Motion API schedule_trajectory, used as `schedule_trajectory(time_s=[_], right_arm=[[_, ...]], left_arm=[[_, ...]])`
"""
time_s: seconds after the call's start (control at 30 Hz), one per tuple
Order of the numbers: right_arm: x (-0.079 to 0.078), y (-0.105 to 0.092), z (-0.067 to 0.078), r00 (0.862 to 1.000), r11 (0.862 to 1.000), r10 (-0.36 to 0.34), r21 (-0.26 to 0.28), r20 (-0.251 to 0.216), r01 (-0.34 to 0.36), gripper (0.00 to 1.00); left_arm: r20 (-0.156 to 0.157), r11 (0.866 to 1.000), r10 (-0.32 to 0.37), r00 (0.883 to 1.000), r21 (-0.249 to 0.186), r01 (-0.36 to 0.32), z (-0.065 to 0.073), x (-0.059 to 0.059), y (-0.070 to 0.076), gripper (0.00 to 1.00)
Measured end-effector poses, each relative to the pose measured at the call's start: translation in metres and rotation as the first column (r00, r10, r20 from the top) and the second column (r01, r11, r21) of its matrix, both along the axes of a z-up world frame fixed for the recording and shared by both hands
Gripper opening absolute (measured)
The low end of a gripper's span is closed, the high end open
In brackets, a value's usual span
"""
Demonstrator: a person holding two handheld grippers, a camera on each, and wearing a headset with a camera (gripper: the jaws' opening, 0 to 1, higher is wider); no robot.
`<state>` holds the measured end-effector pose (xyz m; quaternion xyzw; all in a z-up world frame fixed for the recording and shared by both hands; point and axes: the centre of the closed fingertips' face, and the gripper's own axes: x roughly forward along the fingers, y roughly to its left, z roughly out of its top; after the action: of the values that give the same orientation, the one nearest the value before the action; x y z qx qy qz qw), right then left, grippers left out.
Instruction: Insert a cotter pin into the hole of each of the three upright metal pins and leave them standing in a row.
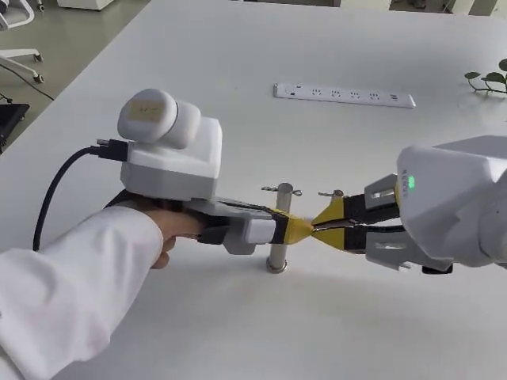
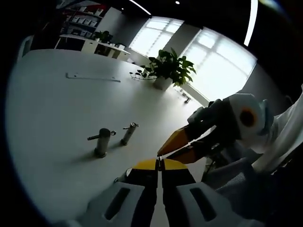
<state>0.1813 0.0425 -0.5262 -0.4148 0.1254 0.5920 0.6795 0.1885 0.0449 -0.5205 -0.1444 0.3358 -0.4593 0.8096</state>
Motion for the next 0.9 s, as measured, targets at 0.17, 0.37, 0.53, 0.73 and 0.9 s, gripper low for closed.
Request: schedule_trajectory(time_s=[0.17, 0.37, 0.53, 0.73, 0.9], right_arm=[[-0.001, -0.006, 0.001, 1.000, 1.000, -0.005, 0.015, -0.023, 0.005, 0.08], [-0.008, -0.007, 0.001, 0.982, 0.992, -0.050, 0.105, -0.182, 0.070, 0.08], [-0.015, -0.004, 0.008, 0.955, 0.975, -0.041, 0.197, -0.294, 0.103, 0.04], [-0.023, 0.002, 0.014, 0.939, 0.968, -0.005, 0.235, -0.344, 0.091, 0.04], [-0.029, 0.004, 0.013, 0.938, 0.968, 0.021, 0.241, -0.345, 0.067, 0.00]], left_arm=[[0.069, 0.998, -0.052, 0.996, 0.031, 0.050, 0.003, -0.005, 0.003, 0.00], [0.183, 0.991, -0.129, 0.975, 0.067, 0.119, 0.010, -0.010, 0.005, 0.00], [0.348, 0.968, -0.245, 0.905, 0.135, 0.210, 0.027, -0.016, 0.003, 0.00], [0.445, 0.921, -0.385, 0.808, 0.245, 0.304, 0.034, -0.030, -0.003, 0.00], [0.464, 0.906, -0.419, 0.780, 0.269, 0.326, 0.032, -0.032, -0.003, 0.00]])
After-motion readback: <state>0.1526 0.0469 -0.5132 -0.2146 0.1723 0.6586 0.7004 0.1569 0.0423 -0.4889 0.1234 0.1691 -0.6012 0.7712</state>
